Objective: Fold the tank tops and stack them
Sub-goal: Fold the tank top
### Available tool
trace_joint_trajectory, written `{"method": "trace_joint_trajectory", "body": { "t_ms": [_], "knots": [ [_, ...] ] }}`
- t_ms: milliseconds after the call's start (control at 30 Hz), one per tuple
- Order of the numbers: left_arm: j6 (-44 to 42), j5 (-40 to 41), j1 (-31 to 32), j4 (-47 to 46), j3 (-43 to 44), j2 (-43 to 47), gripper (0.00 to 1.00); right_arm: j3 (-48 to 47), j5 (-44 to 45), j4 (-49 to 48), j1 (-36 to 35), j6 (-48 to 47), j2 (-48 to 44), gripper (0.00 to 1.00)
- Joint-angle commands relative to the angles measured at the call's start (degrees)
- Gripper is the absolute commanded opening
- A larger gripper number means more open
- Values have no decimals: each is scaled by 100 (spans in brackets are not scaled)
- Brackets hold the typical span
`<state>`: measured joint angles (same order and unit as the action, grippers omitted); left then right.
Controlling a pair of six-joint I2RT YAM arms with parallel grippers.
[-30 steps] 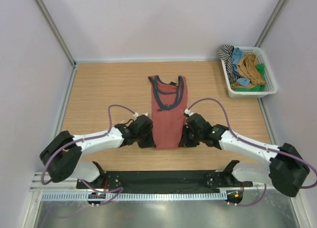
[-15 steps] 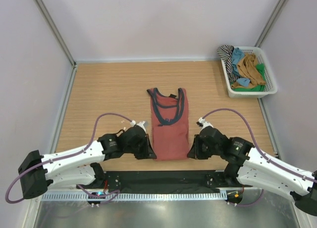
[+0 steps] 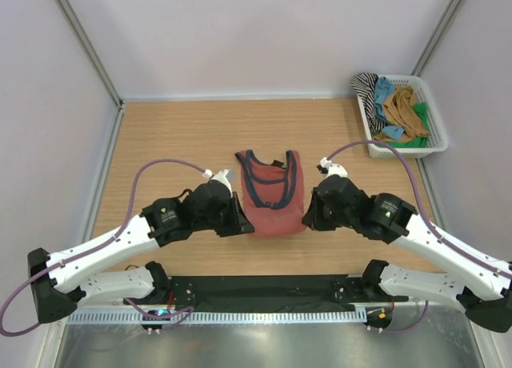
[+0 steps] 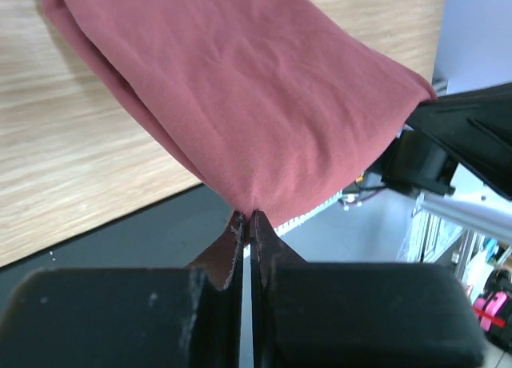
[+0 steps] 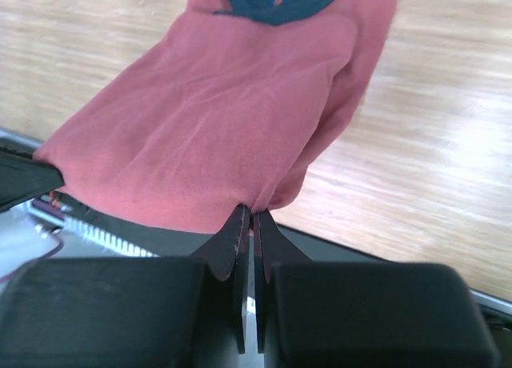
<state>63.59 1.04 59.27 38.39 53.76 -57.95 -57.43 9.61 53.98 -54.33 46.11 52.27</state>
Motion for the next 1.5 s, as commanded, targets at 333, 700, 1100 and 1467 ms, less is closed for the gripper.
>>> {"method": "trace_joint_trajectory", "body": {
  "t_ms": [333, 700, 1100, 1467],
  "knots": [
    [-453, -534, -1416, 81, 618, -418, 0, -1542, 1141, 236, 474, -883, 1486, 1],
    [-997, -1071, -2419, -34, 1435, -1622, 0, -2166, 209, -361, 1881, -1815, 2594, 1],
    [-1288, -1439, -3166, -183, 2455, -3255, 0, -3097, -345, -801, 2769, -2141, 4061, 1],
    [-1350, -2002, -3860, -306, 3966, -5260, 0, -4380, -776, -1354, 3296, -2273, 6098, 1]
  ]
}}
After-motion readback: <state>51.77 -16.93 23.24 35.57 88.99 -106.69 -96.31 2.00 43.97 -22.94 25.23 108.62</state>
